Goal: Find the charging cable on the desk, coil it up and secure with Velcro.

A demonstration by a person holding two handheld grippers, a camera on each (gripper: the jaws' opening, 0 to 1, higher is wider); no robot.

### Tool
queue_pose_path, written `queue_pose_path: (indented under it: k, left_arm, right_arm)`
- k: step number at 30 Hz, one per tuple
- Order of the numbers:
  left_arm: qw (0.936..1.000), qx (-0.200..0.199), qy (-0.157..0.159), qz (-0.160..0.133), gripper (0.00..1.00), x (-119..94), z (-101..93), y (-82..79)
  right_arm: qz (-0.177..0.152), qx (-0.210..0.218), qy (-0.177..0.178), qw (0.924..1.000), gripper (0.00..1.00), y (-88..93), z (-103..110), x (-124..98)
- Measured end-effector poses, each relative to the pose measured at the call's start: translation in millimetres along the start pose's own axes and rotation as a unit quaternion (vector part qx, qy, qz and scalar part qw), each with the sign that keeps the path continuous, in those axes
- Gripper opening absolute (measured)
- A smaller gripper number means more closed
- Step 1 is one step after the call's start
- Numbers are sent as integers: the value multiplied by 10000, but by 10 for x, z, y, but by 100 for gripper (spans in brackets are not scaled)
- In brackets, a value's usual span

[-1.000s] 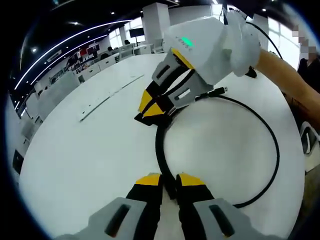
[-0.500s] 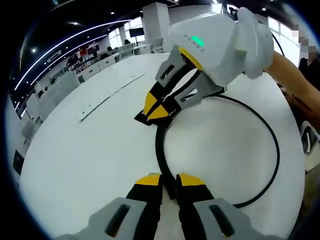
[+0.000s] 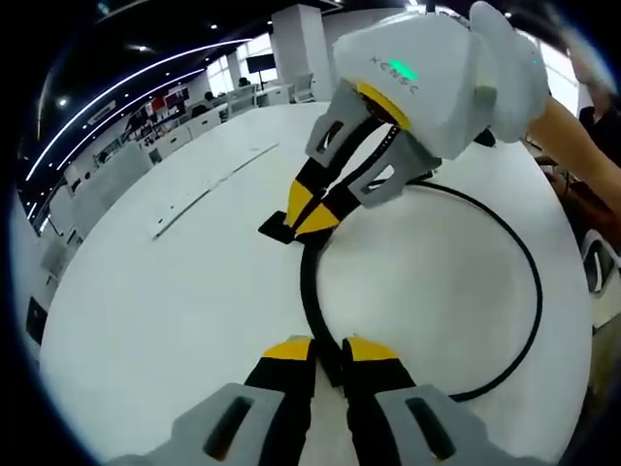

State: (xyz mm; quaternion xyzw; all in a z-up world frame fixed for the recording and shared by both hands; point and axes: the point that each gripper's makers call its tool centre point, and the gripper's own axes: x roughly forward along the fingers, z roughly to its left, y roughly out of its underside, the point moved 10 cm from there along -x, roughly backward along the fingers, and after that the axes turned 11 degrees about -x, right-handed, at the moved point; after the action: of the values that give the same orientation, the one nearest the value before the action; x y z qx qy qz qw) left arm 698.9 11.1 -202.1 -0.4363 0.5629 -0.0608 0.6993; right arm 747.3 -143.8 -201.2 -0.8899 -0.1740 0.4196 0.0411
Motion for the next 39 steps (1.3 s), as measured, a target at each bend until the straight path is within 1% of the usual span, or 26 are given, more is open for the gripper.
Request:
queue_pose_path:
  k: [6, 7, 9, 12, 15, 18, 27, 31, 39]
  left_arm:
    - [10000, 0, 12, -15, 12, 4, 0, -1]
    - [10000, 0, 15, -17, 12, 5, 1, -2]
    - [10000, 7, 31, -23, 12, 6, 2, -2]
    - [10000, -10, 56, -45, 12, 8, 7, 2]
    - [10000, -13, 50, -45, 12, 10, 5, 1]
    - [10000, -7, 45, -40, 12, 12, 4, -1]
    - [10000, 29, 30, -36, 12, 14, -7, -3]
    - [10000, 23, 36, -40, 12, 15, -5, -3]
    - [10000, 21, 37, -40, 12, 15, -9, -2]
  right_arm:
    - [53, -77, -154, 9998, 3, -1, -8, -17]
    - [35, -168, -199, 9997, 3, -4, -3, -36]
    - [27, -188, -223, 9996, 3, -5, -1, -38]
    - [41, -162, -361, 9992, 3, -6, -40, -24]
    - [106, -141, -484, 9987, 3, -21, -61, -13]
    - [187, -280, -543, 9980, 3, -41, -61, -3]
    - [300, -278, -428, 9982, 3, -60, -59, 26]
    - [368, -242, -279, 9986, 3, -36, -67, 70]
    - [324, -114, -188, 9992, 3, 9, -91, 92]
